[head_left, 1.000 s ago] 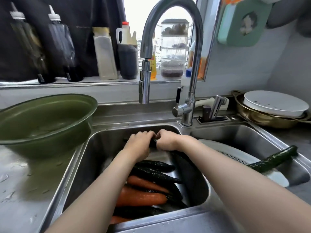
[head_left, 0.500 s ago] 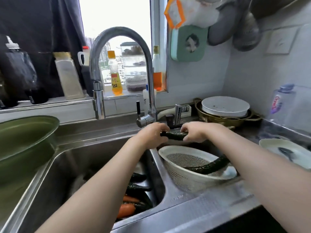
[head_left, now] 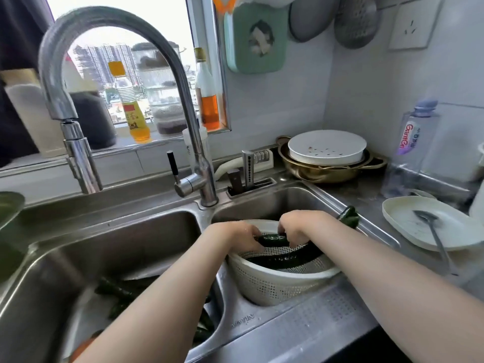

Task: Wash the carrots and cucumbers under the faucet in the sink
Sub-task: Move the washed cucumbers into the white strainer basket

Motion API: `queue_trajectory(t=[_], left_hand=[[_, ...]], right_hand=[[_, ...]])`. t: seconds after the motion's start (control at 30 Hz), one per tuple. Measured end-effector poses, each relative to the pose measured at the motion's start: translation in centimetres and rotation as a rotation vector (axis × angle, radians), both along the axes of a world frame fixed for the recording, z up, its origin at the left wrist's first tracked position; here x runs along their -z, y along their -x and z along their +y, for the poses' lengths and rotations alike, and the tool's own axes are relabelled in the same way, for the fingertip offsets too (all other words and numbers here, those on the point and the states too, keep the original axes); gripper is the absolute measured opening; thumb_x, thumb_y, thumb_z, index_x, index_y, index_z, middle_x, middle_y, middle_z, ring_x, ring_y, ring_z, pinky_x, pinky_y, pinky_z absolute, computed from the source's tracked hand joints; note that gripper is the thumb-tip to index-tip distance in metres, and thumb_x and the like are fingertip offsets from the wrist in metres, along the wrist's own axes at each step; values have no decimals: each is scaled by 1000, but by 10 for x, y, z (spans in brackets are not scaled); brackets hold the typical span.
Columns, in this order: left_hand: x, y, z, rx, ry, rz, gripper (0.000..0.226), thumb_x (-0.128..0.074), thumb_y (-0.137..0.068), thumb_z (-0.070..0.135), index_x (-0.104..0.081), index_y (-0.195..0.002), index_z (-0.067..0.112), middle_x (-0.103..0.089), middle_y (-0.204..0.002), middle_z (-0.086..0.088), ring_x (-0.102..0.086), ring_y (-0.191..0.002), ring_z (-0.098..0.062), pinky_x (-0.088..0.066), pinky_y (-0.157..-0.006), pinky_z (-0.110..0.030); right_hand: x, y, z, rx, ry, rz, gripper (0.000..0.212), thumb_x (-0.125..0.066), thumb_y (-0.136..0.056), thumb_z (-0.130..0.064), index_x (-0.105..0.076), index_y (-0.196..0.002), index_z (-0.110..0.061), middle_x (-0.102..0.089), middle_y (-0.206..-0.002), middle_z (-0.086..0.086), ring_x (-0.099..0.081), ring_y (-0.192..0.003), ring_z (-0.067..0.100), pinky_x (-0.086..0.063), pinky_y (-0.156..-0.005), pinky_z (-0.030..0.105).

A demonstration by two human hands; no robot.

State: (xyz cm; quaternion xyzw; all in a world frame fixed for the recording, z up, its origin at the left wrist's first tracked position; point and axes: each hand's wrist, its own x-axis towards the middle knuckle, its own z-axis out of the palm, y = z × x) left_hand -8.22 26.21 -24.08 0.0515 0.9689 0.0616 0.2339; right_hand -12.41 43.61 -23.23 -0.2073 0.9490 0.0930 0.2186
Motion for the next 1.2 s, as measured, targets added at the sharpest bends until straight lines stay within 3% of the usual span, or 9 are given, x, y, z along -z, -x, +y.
queue_trajectory(t=[0.1, 0.27, 0.37, 0.5, 0.63, 0.7, 0.93, 1.1, 1.2], left_hand=[[5, 2, 8, 57, 133, -32, 48, -60, -92, 60, -67, -131, 34, -63, -138, 7, -54, -131, -22, -34, -114, -43], [5, 0, 12, 124, 208, -35, 39, -60, -94, 54, -69, -127, 36, -62, -140, 7, -51, -134, -26, -24, -118, -52], [-3, -4, 9, 107, 70, 33, 30, -61, -95, 42, -72, -122, 36, -68, -128, 5, -60, -121, -24, -42, -109, -41], [-15, -11, -11, 60, -102, 305, 27, -59, -95, 27, -73, -117, 26, -70, -121, 0, -63, -114, -23, -50, -99, -35], [-29, -35, -52, -55, -250, 541, 4, -61, -95, 25, -63, -96, 27, -61, -102, 3, -60, -102, -22, -45, -83, -32], [-34, -53, -78, -158, -296, 575, 6, -61, -95, 29, -55, -93, 30, -59, -98, 6, -58, -94, -21, -43, -77, -33], [-9, -122, -189, -387, -201, 315, 7, -57, -89, 25, -60, -93, 30, -67, -100, 7, -62, -96, -19, -49, -79, -33], [25, -152, -220, -419, -178, 140, 38, -56, -93, 21, -66, -126, 35, -64, -134, 5, -60, -120, -17, -48, -100, -29], [41, -159, -223, -369, -191, -14, 54, -62, -94, 21, -53, -145, 34, -62, -134, 4, -61, -110, -16, -46, -88, -24]], right_hand=[[5, 2, -7, -38, -130, -89, 62, -79, -87, -23, -57, -146, -19, -62, -139, 3, -64, -120, 29, -54, -102, 42], [5, 0, -13, -76, -80, -99, 62, -79, -87, -23, -58, -145, -19, -62, -138, 3, -63, -120, 28, -53, -102, 41], [10, -4, -21, -69, -32, -99, 53, -77, -87, -35, -65, -136, -19, -66, -128, 3, -65, -113, 27, -54, -100, 41], [-17, -10, -34, -26, 218, 5, 14, -65, -93, -22, -75, -103, -17, -73, -104, 2, -68, -98, 26, -57, -91, 35], [-54, -31, -75, -25, 459, 88, 24, -55, -94, -17, -78, -101, -17, -76, -97, 5, -70, -94, 26, -56, -81, 33], [-63, -46, -108, -68, 511, 89, 24, -54, -93, -18, -77, -97, -13, -75, -94, 9, -70, -92, 29, -53, -74, 32], [-28, -107, -225, -168, 454, -113, 29, -48, -94, -14, -74, -107, -9, -75, -90, 15, -67, -69, 27, -56, -64, 32], [42, -111, -255, -219, 135, -200, 37, -70, -89, -33, -69, -121, -15, -70, -114, 10, -67, -99, 28, -57, -91, 37], [75, -111, -264, -211, 43, -237, 56, -76, -81, -41, -64, -131, -20, -68, -127, 7, -67, -109, 28, -55, -96, 38]])
